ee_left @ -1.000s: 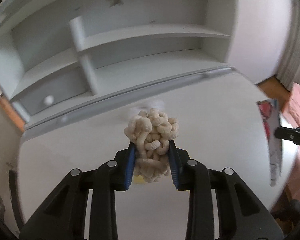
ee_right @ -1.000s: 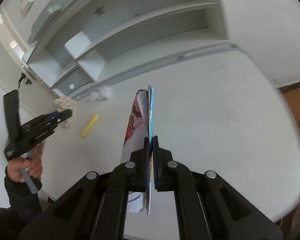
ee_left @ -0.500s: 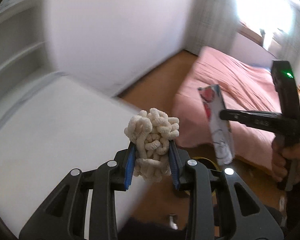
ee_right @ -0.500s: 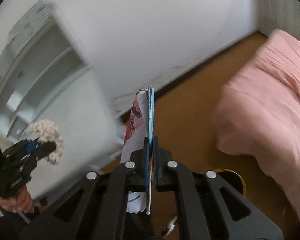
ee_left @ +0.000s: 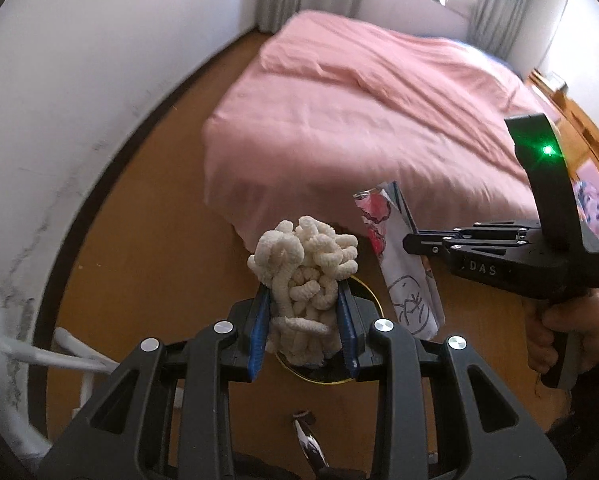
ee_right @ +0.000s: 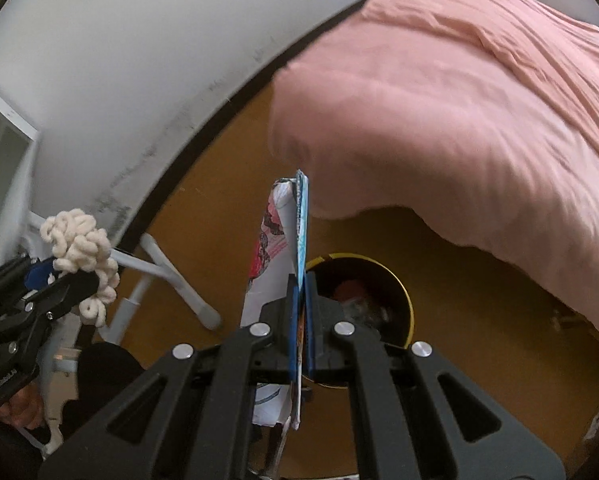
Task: Collect trash
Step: 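Carry the snack bag and puffed snack over the black bin, then open the right gripper over the bin while the left gripper releases the puffed snack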
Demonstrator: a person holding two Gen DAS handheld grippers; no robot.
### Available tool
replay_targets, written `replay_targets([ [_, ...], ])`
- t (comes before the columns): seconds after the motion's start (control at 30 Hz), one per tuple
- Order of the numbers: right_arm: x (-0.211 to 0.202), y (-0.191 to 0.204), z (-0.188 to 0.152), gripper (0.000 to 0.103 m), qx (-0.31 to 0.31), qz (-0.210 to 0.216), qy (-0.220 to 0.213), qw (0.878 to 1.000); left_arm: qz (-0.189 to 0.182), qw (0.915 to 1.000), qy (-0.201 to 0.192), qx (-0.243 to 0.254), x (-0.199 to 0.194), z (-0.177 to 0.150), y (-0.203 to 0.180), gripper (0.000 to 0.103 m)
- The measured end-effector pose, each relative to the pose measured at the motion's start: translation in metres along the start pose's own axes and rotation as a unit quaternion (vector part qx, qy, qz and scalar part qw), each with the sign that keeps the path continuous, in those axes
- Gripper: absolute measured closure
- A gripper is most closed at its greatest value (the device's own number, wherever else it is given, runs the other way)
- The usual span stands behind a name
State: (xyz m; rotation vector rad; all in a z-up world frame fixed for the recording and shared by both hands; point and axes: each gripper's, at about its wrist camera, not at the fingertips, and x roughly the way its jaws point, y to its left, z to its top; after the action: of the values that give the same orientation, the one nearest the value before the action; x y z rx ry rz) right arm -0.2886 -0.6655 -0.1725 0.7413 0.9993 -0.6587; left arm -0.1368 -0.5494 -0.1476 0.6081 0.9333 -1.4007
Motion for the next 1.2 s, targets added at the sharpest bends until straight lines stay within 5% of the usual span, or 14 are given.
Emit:
replay_targets([
  [0.23,0.040,-0.028,-0.016,0.099,0.015,-0.005,0.039,0.999,-0.005,0.9985,0.054,0.007,0.046,-0.007,-0.009,0.073],
  [0.97,0.050,-0.049,-0.022,0.096,0.038,0.004,0.056,0.998,-0.010,0.9962,0.084,0.023,0.078,0.003,-0.029,0.072],
  [1.0,0.049,-0.050,-0.023,0.092,0.039,0.005,0.055,0.998,-0.010,0.9961,0.084,0.024,0.078,0.003,-0.029,0.072],
  [1.1,0.042,-0.052,-0.023,0.036,0.042,0.005,0.038,0.998,-0.011,0.9961,0.084,0.025,0.077,0.002,-0.030,0.072],
  [1.2,0.036,-0.052,-0.023,0.035,0.040,0.004,0.028,0.999,-0.011,0.9961,0.083,0.027,0.075,0.002,-0.032,0.072],
])
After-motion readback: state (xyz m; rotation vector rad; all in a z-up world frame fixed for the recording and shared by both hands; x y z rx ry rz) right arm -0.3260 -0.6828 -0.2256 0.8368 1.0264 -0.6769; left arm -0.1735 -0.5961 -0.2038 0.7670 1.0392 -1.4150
